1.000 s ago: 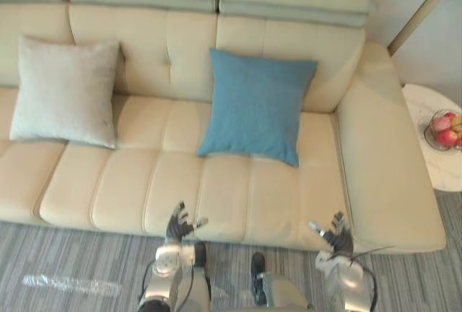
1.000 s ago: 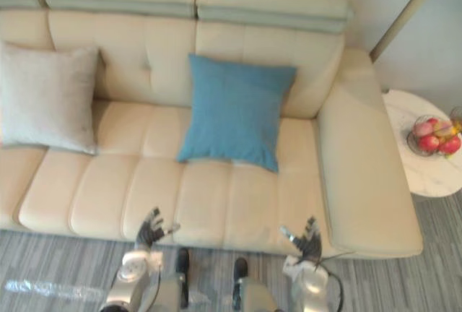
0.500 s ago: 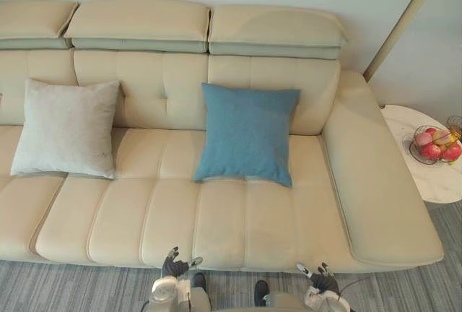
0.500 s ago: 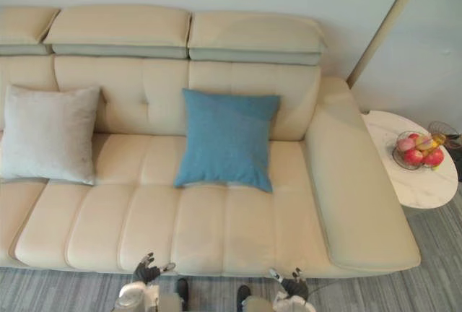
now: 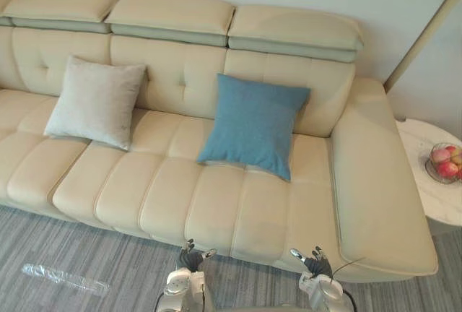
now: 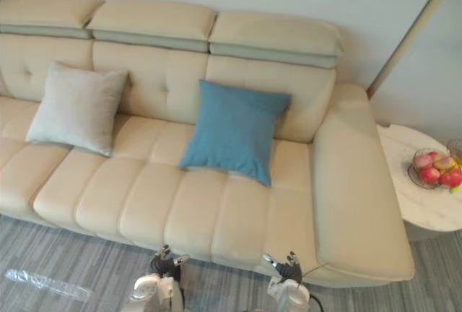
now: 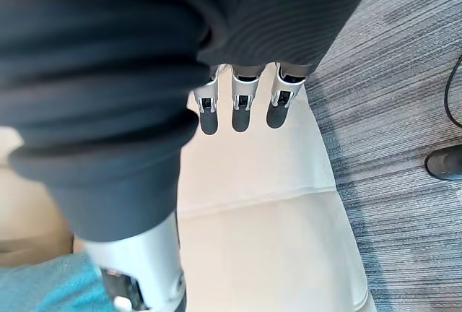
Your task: Pick up cushions and gather them together orderly.
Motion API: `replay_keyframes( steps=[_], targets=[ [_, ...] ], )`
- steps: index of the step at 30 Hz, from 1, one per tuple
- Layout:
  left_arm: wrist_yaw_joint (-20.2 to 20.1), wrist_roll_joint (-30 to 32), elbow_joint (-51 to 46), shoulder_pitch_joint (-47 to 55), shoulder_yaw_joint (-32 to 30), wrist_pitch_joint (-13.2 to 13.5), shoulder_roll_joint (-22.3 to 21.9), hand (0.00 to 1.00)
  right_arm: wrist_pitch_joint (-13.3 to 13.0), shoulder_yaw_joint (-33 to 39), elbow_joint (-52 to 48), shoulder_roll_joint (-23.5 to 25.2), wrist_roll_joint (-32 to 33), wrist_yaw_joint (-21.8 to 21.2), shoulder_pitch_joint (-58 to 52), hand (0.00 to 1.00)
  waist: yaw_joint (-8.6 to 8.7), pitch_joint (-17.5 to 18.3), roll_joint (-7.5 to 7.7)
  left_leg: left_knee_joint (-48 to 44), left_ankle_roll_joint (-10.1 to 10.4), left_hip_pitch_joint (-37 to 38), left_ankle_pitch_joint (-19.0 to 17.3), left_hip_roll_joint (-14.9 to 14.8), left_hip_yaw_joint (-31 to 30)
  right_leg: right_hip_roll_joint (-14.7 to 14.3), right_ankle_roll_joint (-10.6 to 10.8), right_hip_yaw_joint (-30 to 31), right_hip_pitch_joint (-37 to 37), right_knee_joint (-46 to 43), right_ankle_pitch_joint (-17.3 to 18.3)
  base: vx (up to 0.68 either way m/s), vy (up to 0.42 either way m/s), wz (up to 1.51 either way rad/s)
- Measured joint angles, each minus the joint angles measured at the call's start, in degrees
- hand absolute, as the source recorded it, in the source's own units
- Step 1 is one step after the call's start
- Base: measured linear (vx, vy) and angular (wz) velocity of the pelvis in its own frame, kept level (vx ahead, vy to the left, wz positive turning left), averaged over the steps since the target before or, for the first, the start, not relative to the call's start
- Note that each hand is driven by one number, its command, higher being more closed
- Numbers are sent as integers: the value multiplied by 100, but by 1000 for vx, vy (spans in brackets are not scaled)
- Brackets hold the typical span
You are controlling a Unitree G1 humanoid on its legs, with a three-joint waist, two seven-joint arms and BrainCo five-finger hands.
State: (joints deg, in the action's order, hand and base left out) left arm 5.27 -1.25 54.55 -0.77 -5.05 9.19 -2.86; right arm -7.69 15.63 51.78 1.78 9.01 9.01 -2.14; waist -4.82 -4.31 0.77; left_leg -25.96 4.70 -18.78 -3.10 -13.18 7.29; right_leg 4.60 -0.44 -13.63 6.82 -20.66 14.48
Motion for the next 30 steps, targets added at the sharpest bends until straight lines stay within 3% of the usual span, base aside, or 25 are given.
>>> replay_keyframes(
  steps=[2, 4, 7, 14, 23, 30],
  targets=[
    [0, 27, 29, 61, -2, -4, -1, 0, 33, 34, 201, -24, -2, -7, -57, 0, 91, 16, -29, -417, 91, 277, -725, -40, 0, 88, 150, -24, 117, 16, -134, -149, 187, 22],
    [-3, 127, 145, 92, -3, -14, 33, 0, 41, 202, 365, -22, -2, -46, -63, 0, 160, 15, -131, 49, 270, 495, -1021, 3, 45, 85, 299, -3, 166, 66, -215, -89, 218, 9],
    [3, 348, 319, 173, 18, -74, 382, 0, 77, 276, 675, 105, -11, -169, -81, 0, 215, 140, 189, 938, 94, 797, -626, 481, 304, 283, 481, 300, 45, 883, -718, -83, 193, -10],
    [5, 577, 676, 287, 154, -117, 680, 0, 113, 644, 1033, -52, -27, -184, -125, 0, 296, 287, 155, 1882, -191, 1228, -150, 1043, 350, 557, 603, 432, -329, 1700, -1191, 9, 130, 6],
    [9, 702, 831, 366, -54, -124, 709, 0, 167, 673, 1124, -173, -27, -192, -58, 0, 342, 293, 142, 2414, -164, 1697, 2, 1088, 398, 501, 626, 487, -605, 1959, -1208, 79, -14, -6],
    [-4, 791, 921, 359, -64, -122, 730, 0, 172, 683, 1244, -240, -171, -193, 42, 0, 437, 273, 170, 2585, -164, 1942, 2, 1104, 431, 482, 503, 513, -805, 2119, -1244, 34, -3, -4]
  ],
)
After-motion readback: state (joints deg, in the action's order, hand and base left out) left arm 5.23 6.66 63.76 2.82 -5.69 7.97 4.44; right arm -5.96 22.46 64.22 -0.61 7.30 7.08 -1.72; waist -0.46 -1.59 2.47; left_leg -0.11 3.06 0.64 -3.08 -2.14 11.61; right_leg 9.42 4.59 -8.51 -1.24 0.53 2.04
